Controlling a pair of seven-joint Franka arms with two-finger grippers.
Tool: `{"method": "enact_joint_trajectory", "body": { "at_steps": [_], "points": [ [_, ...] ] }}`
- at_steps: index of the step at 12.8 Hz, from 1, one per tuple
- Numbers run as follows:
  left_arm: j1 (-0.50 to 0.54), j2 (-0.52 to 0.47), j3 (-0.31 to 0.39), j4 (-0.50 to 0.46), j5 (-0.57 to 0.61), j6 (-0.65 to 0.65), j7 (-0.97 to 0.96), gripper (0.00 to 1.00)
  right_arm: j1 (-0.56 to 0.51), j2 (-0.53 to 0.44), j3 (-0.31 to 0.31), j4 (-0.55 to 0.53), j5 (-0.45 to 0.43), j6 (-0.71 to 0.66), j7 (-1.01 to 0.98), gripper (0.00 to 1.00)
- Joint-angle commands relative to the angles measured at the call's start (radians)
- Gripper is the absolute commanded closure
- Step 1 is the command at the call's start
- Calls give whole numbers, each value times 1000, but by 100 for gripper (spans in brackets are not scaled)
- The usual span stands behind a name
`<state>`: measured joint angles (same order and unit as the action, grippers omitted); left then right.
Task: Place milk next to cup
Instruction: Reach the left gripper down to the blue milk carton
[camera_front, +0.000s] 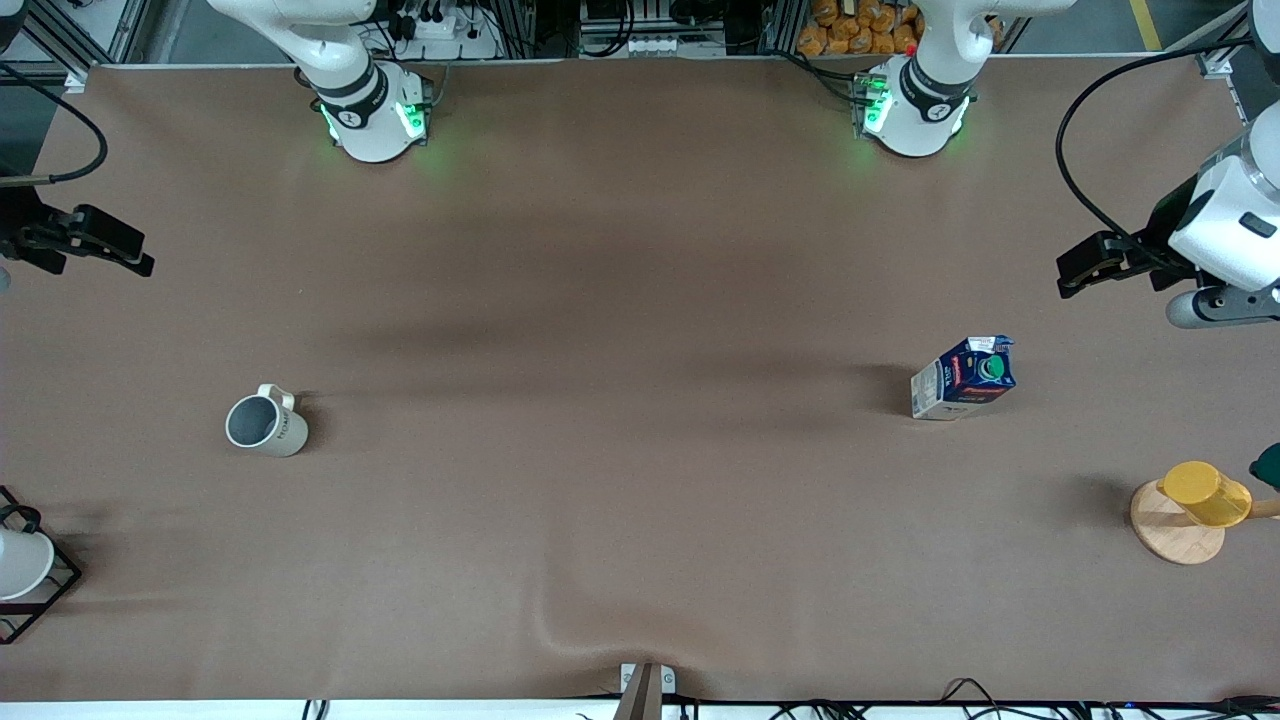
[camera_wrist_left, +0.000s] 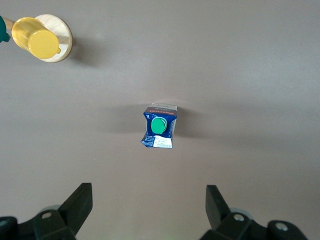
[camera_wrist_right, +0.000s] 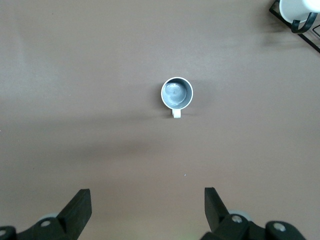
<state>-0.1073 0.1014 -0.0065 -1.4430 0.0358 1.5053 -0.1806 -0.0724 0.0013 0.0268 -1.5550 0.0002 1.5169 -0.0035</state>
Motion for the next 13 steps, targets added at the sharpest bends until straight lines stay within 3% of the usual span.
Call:
{"method": "enact_joint_trajectory", "body": {
  "at_steps": [1, 6, 12, 13],
  "points": [
    [0, -8, 0, 12, 3, -14, 23, 0, -7, -17, 2, -14, -14, 0, -7, 0],
    [0, 3, -3, -5, -3, -10, 29, 0, -20, -14, 2, -14, -14, 5, -32, 0],
    [9, 7, -1, -250, 1, 249, 33, 0, -26, 14, 1, -17, -14, 12, -32, 0],
    [11, 11, -1, -328, 1, 351, 33, 0, -26, 25, 2, -17, -12, 22, -32, 0]
  ]
}}
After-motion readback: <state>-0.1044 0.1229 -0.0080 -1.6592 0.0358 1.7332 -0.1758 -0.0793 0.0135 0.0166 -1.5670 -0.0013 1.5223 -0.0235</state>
